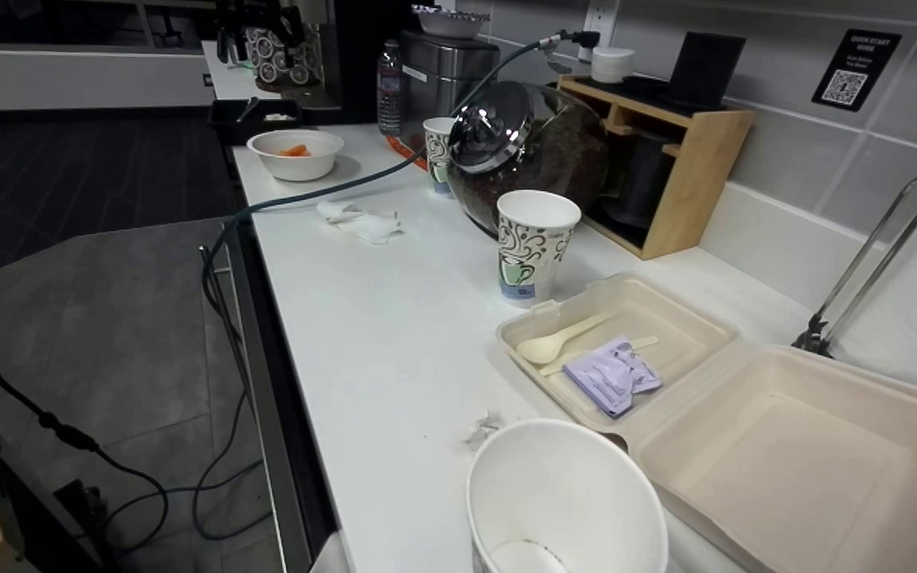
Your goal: Pick up the white cube and the yellow object and put them in the black tray
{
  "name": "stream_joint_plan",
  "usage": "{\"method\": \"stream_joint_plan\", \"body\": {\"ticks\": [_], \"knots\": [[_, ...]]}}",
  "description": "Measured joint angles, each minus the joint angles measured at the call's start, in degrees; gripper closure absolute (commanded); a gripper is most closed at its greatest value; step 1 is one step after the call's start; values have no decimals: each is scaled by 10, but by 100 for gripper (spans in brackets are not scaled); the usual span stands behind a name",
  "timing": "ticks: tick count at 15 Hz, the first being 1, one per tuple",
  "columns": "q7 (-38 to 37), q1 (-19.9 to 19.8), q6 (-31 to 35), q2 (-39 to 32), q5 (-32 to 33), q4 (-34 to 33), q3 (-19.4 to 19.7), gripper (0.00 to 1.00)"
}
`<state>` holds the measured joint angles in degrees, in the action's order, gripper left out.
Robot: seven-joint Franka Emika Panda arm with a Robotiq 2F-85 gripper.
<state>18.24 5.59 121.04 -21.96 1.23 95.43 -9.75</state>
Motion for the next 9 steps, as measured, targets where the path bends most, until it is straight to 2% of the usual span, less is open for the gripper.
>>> {"method": "stream_joint_plan", "body": {"ticks": [5,9], "knots": [[-16,-26,3,87,-55,105,5,0],[-96,-20,21,138,-76,197,6,0]]}}
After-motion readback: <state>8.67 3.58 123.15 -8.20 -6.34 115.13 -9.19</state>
